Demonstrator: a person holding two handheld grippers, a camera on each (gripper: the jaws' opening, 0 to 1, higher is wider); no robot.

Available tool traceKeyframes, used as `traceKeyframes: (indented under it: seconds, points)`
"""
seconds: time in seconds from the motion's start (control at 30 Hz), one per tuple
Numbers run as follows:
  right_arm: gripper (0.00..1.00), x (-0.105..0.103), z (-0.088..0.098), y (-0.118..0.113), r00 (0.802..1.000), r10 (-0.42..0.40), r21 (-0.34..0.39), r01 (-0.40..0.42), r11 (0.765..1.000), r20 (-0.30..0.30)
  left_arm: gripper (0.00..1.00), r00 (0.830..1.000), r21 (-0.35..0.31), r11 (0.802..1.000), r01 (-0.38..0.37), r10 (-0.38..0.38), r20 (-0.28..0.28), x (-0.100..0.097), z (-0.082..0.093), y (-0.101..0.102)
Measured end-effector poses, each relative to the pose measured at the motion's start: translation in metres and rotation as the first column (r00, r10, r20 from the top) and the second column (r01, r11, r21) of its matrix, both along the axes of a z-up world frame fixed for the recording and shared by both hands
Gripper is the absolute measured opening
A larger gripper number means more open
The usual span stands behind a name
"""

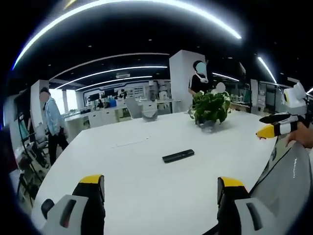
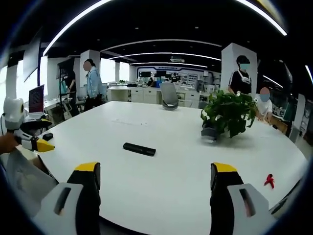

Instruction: Press the specified remote control buttons in sequence, fully releasing each button before pressing the next.

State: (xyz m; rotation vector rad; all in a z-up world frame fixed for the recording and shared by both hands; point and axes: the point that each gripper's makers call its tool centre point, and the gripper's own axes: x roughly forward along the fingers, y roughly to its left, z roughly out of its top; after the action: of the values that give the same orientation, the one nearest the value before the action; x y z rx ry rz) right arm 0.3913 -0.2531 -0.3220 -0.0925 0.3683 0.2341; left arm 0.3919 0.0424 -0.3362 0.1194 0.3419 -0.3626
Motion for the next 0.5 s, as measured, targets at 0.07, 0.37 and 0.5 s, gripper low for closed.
traceKeyframes:
  seconds: [0.07, 0.37, 0.5]
  points:
    - [0.96, -0.0002, -0.0001, 0.0005, 1.0, 0.003, -0.004, -0.003, 1.0, 0.0, 1.0, 1.0, -0.001, 1.0, -0.004, 0.004, -0.013, -0.0001, -0.0023, 0.0012]
    - [0.94, -0.0009, 0.0003, -0.0009, 1.0, -0.001, -0.007, 0.001, 1.0, 0.002, 0.99, 1.0, -0.009, 1.0, -0.009, 0.009, -0.011, 0.0, -0.0011, 0.0016]
    - [0.93, -0.0013, 0.0002, -0.0004, 1.0, 0.003, -0.01, -0.003, 1.0, 0.002, 0.99, 1.0, -0.02, 1.0, -0.009, 0.009, 0.008, 0.0009, 0.002, 0.0016]
